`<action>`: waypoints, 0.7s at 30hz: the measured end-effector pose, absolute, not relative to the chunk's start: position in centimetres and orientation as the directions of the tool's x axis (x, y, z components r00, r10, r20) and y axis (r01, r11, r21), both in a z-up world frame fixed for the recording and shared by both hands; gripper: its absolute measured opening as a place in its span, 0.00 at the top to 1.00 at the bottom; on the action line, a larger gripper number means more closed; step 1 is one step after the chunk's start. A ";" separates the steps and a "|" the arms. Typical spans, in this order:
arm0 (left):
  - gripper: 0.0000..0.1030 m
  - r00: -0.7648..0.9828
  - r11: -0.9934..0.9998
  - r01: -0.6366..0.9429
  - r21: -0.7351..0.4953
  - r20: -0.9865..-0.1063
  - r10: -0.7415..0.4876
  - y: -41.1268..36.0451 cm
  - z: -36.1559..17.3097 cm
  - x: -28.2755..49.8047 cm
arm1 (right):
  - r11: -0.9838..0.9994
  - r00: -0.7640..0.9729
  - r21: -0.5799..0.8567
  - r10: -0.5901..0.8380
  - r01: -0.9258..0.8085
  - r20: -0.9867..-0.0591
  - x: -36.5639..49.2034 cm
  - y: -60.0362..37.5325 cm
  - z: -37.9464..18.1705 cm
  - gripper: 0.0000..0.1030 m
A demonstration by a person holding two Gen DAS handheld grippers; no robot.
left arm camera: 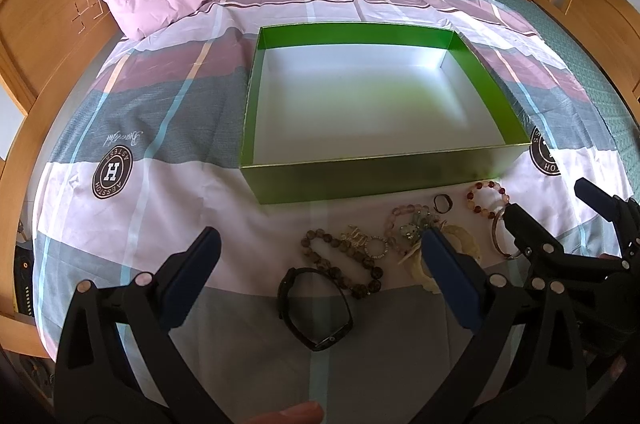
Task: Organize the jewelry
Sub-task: 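Grasp the black watch with the left tool while the right tool grasps the white watch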
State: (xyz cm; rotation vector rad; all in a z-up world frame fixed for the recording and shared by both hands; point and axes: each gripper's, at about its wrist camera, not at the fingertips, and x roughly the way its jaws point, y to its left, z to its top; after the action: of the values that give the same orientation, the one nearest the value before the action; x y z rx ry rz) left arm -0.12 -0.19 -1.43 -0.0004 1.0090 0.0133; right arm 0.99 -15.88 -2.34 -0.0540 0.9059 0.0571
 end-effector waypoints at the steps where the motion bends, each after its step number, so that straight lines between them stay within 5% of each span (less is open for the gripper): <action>1: 0.02 0.532 1.000 -0.010 0.007 -0.847 0.012 -0.2 -1.4 -0.1 | 0.997 0.616 -0.023 0.027 -0.073 -0.787 1.0 -15.9 -2.3 0.01; 12: 0.02 0.439 0.987 -0.148 -0.058 -0.899 0.013 4.9 -3.1 1.5 | 0.997 0.577 0.067 0.029 0.044 -0.816 2.9 -21.5 -1.6 0.02; 17: 0.02 0.403 0.990 -0.127 -0.067 -0.915 -0.011 5.0 -4.1 1.5 | 0.990 0.466 0.141 0.114 0.024 -0.877 3.2 -21.9 -3.4 0.44; 21: 0.18 0.380 0.990 -0.117 -0.080 -0.925 -0.030 5.2 -4.6 1.5 | 0.970 0.388 0.237 0.241 -0.059 -0.890 3.0 -20.5 -4.0 0.51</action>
State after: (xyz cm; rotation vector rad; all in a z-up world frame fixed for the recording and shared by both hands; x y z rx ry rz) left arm 1.52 5.17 -4.56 -0.1403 1.1813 0.0561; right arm 2.99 -20.52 -4.03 0.1772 1.1585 0.1924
